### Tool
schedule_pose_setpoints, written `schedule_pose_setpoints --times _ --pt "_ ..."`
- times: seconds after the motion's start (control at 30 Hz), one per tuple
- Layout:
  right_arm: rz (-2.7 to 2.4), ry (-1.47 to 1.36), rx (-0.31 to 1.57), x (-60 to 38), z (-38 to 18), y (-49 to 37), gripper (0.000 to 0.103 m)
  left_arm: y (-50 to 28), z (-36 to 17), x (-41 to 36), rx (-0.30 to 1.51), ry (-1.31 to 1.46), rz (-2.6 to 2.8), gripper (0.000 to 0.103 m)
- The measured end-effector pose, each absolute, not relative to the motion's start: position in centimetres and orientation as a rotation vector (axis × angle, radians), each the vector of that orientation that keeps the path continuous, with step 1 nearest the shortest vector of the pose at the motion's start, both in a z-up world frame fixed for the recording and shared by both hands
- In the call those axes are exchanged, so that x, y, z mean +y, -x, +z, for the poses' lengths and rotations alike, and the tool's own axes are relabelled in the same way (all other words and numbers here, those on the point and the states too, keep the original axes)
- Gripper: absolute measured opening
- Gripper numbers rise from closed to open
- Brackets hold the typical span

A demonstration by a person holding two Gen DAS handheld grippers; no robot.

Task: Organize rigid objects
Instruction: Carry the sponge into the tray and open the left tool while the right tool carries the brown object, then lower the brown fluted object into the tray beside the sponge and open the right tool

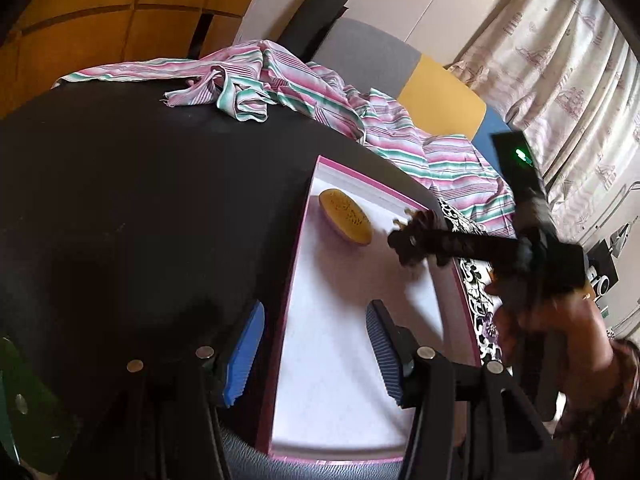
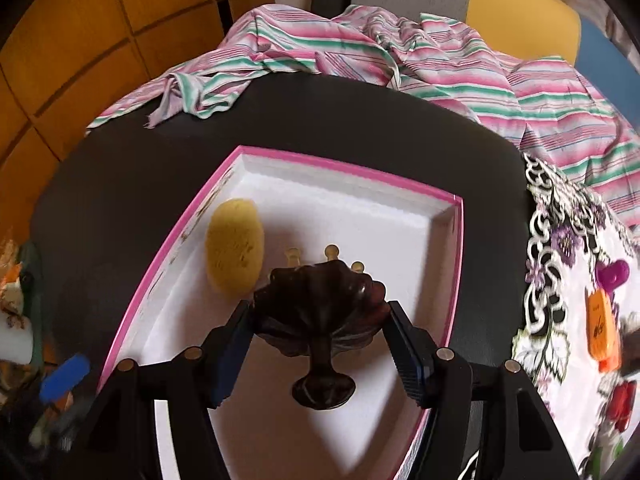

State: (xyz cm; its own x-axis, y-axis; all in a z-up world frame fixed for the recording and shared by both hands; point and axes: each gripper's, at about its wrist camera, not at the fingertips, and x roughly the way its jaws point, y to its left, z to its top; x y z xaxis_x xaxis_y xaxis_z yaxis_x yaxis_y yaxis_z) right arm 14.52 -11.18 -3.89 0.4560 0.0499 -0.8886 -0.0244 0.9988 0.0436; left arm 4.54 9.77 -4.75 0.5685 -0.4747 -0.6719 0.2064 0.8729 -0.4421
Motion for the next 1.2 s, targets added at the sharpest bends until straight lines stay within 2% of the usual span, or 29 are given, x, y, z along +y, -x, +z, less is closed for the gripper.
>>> schedule_pose_setpoints --times 0.57,1.2 --pt "-0.030 -0.030 1.086 -10.2 -4.7 -18.4 0.066 -2.9 -4.7 10.0 0.882 0.325 -0.451 0.054" --pt "-0.032 -0.108 0.917 -13.8 0.8 -12.0 0.073 -1.5 -4.6 8.8 0.890 0.299 -0.483 0.054"
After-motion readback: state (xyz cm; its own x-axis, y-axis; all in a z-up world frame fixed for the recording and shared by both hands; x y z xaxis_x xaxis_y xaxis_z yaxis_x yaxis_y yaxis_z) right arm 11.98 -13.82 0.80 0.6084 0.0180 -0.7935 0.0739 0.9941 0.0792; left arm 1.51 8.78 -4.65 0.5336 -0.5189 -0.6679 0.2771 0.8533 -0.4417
